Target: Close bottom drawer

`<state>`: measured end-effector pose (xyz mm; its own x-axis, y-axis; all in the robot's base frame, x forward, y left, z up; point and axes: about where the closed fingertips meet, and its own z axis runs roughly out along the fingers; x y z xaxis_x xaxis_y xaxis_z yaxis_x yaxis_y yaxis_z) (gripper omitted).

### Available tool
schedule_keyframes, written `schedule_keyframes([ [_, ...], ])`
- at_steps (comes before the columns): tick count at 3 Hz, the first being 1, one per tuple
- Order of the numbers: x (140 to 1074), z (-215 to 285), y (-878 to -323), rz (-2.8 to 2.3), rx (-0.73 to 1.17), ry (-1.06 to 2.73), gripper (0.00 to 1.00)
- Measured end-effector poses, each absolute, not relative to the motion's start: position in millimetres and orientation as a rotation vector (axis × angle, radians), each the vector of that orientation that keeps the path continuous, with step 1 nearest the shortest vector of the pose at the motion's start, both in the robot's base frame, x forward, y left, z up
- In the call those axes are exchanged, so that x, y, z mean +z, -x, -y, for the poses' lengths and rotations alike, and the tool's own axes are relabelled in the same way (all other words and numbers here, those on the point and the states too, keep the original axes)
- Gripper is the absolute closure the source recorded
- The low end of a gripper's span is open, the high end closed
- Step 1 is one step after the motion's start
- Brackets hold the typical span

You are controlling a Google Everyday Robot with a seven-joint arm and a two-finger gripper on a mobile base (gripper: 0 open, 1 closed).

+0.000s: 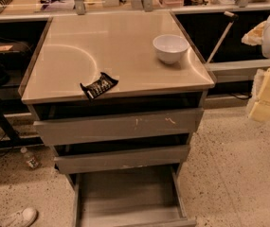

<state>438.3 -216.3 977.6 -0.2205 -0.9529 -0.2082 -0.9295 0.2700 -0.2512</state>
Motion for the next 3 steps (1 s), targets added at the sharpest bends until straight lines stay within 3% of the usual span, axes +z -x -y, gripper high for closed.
schedule_keyframes([
  [1, 977.6, 216.3, -438.3, -2.228, -0.103, 1.722, 0.0],
  [3, 977.6, 216.3, -438.3, -2.228, -0.103, 1.722, 0.42],
])
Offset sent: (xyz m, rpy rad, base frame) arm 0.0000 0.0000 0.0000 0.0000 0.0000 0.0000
